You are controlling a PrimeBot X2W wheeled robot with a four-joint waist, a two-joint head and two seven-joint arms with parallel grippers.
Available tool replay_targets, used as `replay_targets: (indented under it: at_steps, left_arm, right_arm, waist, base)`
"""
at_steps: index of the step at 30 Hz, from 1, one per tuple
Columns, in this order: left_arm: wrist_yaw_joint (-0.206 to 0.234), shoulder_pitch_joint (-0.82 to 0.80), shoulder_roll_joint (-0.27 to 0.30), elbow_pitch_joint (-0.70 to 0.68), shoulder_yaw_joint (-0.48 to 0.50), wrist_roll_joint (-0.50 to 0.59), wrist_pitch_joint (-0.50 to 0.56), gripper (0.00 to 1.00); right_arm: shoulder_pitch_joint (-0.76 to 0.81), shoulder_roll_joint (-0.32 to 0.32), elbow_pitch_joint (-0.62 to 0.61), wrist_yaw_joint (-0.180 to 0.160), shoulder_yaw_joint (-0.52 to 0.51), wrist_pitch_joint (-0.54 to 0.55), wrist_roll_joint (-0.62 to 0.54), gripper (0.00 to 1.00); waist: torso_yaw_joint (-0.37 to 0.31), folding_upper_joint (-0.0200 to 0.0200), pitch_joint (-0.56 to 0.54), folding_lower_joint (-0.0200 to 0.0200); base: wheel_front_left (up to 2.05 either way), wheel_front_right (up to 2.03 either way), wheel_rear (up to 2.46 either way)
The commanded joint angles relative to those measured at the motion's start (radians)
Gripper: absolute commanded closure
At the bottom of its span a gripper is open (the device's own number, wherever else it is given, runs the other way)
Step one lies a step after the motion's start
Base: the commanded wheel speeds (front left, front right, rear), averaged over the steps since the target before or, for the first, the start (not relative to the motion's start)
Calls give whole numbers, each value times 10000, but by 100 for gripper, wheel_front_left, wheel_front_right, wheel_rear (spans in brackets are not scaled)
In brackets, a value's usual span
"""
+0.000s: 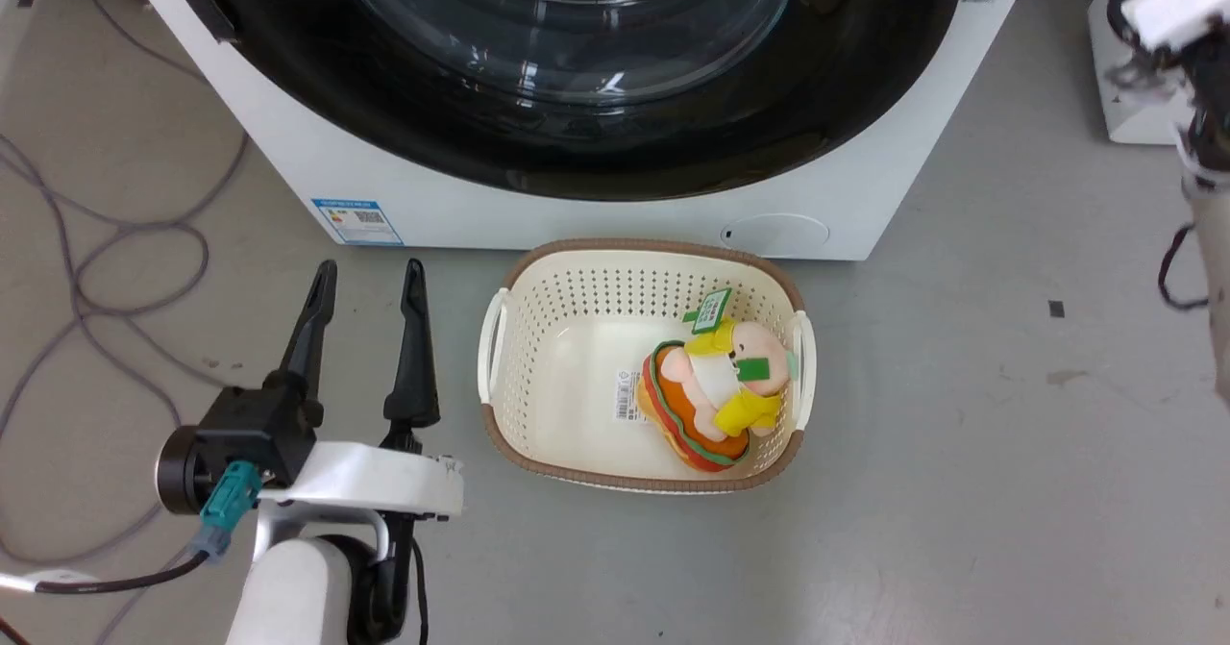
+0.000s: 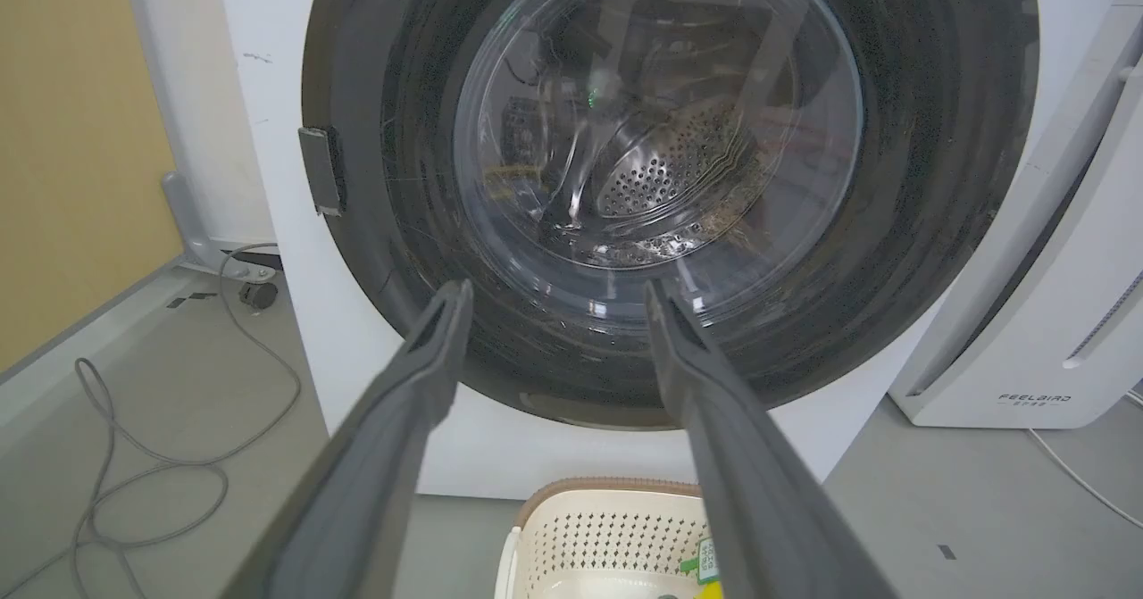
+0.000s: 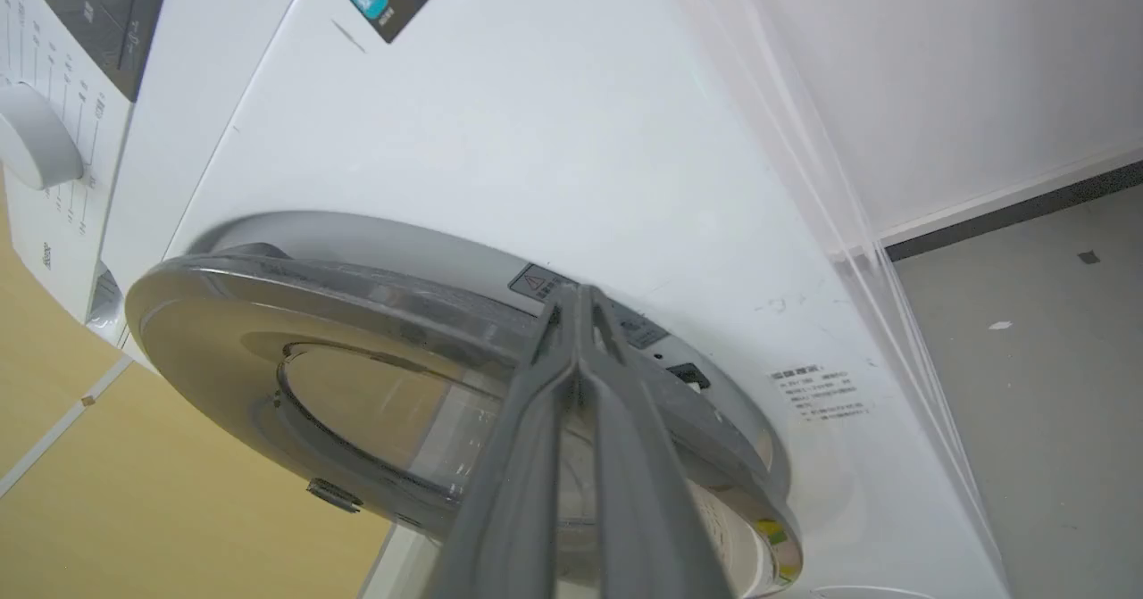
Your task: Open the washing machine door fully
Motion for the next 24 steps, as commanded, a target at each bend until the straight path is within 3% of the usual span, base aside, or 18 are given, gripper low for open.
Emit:
replay_targets:
  at_steps: [1,11,24]
  left_arm:
    - [57,-249,22,-58,-54,-69,-104,0]
    - [122,-701,24,-156,-204,-341,-312,0]
    - [196,-1177,27,-152,-362,-697,-584,0]
  right_arm:
    - [-613,-81,329,-3,157,220,252,100]
    - [-2682,52,1562,-4,1215,1541,492,100]
    - [-4570,212,3098,-5,2271,2357,917,100]
  waist:
    - [36,0,97,-1]
    - [182,0,657,-1]
    - [434,0,1246,-1]
  base:
    - [0,0,0]
    - [0,0,0]
    - [0,0,0]
